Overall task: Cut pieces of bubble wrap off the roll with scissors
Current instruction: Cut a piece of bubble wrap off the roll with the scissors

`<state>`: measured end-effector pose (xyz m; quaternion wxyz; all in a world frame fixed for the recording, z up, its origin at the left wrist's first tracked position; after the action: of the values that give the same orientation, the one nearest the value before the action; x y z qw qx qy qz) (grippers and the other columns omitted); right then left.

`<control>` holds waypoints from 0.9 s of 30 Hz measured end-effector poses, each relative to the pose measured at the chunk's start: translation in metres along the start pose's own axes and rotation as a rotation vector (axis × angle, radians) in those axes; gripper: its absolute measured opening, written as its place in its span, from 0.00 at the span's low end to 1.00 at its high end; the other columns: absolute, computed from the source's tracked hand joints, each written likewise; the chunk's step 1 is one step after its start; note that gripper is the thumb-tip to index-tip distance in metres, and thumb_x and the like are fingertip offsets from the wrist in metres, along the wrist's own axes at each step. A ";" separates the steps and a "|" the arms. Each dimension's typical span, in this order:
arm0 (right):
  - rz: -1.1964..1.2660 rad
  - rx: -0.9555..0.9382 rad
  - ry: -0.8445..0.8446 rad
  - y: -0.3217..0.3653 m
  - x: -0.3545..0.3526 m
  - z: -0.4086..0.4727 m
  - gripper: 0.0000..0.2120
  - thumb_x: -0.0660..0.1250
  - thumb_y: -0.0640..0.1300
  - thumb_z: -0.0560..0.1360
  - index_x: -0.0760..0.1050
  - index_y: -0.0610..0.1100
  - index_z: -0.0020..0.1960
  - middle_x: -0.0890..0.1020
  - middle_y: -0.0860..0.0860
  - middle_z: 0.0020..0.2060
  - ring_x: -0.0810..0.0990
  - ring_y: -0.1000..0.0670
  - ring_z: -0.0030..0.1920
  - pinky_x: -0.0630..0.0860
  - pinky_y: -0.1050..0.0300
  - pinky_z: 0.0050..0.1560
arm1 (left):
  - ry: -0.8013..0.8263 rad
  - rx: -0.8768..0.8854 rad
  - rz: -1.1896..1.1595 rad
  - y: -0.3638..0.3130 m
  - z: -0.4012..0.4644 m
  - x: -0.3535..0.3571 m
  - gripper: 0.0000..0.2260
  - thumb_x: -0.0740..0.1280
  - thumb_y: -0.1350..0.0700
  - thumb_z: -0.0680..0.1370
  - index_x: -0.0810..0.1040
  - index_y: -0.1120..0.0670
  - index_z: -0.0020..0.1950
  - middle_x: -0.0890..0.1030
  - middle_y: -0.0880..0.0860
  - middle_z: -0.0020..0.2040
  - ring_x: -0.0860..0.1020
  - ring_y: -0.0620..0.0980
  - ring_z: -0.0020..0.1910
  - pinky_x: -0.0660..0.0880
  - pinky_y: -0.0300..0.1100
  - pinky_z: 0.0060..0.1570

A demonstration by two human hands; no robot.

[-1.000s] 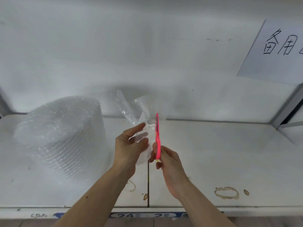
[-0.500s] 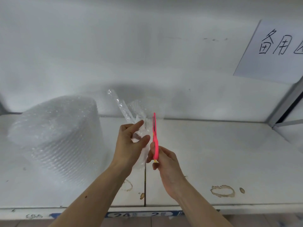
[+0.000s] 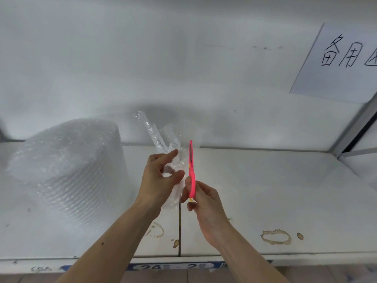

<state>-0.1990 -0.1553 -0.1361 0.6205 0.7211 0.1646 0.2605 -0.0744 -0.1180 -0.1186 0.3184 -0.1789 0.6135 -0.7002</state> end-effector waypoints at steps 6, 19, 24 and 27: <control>0.040 -0.006 -0.012 0.002 -0.003 0.003 0.17 0.68 0.59 0.68 0.79 0.45 0.34 0.78 0.49 0.32 0.75 0.51 0.38 0.67 0.55 0.41 | 0.041 0.013 0.016 0.001 -0.002 0.000 0.23 0.73 0.63 0.73 0.76 0.47 0.66 0.73 0.46 0.58 0.74 0.27 0.43 0.70 0.20 0.42; 0.056 -0.016 -0.040 0.004 -0.004 0.004 0.16 0.68 0.57 0.70 0.78 0.45 0.33 0.78 0.49 0.32 0.74 0.51 0.38 0.67 0.55 0.41 | 0.105 -0.010 0.010 -0.001 -0.005 -0.002 0.24 0.73 0.64 0.72 0.78 0.46 0.65 0.74 0.44 0.57 0.77 0.38 0.49 0.75 0.32 0.49; 0.054 -0.017 -0.047 0.004 -0.003 0.004 0.16 0.68 0.56 0.72 0.78 0.45 0.33 0.78 0.49 0.32 0.74 0.50 0.39 0.67 0.55 0.41 | 0.117 -0.022 0.004 -0.002 -0.005 -0.003 0.24 0.74 0.64 0.72 0.78 0.46 0.65 0.74 0.44 0.57 0.78 0.43 0.51 0.78 0.42 0.55; 0.051 -0.022 -0.057 0.007 -0.003 0.004 0.18 0.68 0.57 0.71 0.76 0.47 0.30 0.77 0.51 0.31 0.73 0.50 0.39 0.66 0.55 0.41 | 0.136 -0.026 -0.001 -0.002 -0.005 -0.002 0.24 0.74 0.65 0.72 0.78 0.46 0.64 0.74 0.45 0.58 0.78 0.46 0.50 0.78 0.43 0.57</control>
<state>-0.2003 -0.1614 -0.1302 0.6260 0.7254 0.1257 0.2571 -0.0769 -0.1128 -0.1174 0.2733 -0.1353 0.6425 -0.7030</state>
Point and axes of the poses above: each hand's wrist, its own z-axis towards the middle knuckle, its own x-axis out of the palm, y = z × x, the point moved 1 cm from there along z, towards the middle knuckle
